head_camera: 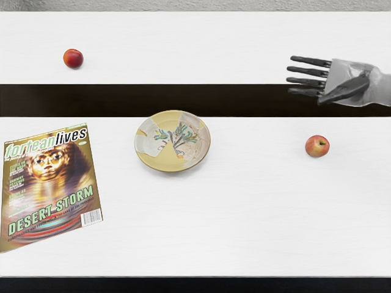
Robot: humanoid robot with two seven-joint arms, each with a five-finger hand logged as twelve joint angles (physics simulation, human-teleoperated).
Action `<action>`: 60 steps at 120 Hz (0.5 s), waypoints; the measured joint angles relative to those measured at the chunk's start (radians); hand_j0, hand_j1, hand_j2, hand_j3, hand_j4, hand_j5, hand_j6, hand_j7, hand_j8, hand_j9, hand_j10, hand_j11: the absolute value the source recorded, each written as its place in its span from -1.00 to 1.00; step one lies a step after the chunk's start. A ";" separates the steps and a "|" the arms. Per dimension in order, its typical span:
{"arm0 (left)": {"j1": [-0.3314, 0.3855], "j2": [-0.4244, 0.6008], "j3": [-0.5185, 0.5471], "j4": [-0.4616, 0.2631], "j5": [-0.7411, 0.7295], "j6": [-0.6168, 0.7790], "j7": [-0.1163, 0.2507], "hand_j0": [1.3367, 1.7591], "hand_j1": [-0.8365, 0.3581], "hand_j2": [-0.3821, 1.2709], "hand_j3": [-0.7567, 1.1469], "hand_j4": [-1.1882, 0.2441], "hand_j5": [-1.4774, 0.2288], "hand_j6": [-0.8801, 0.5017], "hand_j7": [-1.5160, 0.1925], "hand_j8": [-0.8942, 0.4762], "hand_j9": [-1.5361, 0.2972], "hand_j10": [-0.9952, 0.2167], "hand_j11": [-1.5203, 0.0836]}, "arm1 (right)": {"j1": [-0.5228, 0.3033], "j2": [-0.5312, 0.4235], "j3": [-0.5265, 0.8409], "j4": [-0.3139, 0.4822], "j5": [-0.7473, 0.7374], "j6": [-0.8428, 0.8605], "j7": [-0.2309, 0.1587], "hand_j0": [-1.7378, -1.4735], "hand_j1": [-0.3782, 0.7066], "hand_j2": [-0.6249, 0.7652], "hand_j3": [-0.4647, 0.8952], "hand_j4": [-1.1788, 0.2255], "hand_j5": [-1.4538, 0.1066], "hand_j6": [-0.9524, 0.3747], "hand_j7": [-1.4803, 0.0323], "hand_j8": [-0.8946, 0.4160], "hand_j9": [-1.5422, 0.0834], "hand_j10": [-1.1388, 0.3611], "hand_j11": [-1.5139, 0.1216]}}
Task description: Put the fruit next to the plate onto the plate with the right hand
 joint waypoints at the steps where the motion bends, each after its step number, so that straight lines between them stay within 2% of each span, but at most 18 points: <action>1: 0.000 0.000 0.000 0.000 0.000 0.000 0.000 0.52 0.52 -0.48 -0.21 0.33 0.38 -0.06 0.42 -0.04 0.34 0.26 0.52 | 0.002 0.001 0.000 0.001 -0.002 0.000 -0.001 -0.40 -0.87 -0.11 -0.32 0.64 0.81 0.39 0.90 0.32 0.85 0.48 0.80; 27: 0.000 0.000 0.000 0.000 0.000 0.000 0.000 0.52 0.52 -0.48 -0.21 0.33 0.38 -0.06 0.42 -0.04 0.34 0.26 0.52 | 0.023 -0.019 0.019 0.040 -0.084 0.000 -0.011 -0.40 -0.87 -0.11 -0.32 0.63 0.81 0.39 0.90 0.32 0.84 0.48 0.80; 45: 0.000 0.000 0.000 0.000 0.000 0.000 0.000 0.52 0.52 -0.48 -0.21 0.33 0.38 -0.06 0.42 -0.04 0.34 0.26 0.52 | 0.026 -0.072 0.132 0.082 -0.470 0.000 0.017 -0.40 -0.87 -0.11 -0.32 0.63 0.81 0.39 0.90 0.32 0.84 0.47 0.80; 60: 0.000 0.000 0.000 0.000 0.000 0.000 0.000 0.52 0.52 -0.48 -0.21 0.33 0.38 -0.06 0.42 -0.04 0.34 0.26 0.52 | 0.027 -0.126 0.166 0.236 -0.750 0.000 0.016 -0.40 -0.87 -0.11 -0.32 0.63 0.80 0.38 0.90 0.31 0.84 0.47 0.79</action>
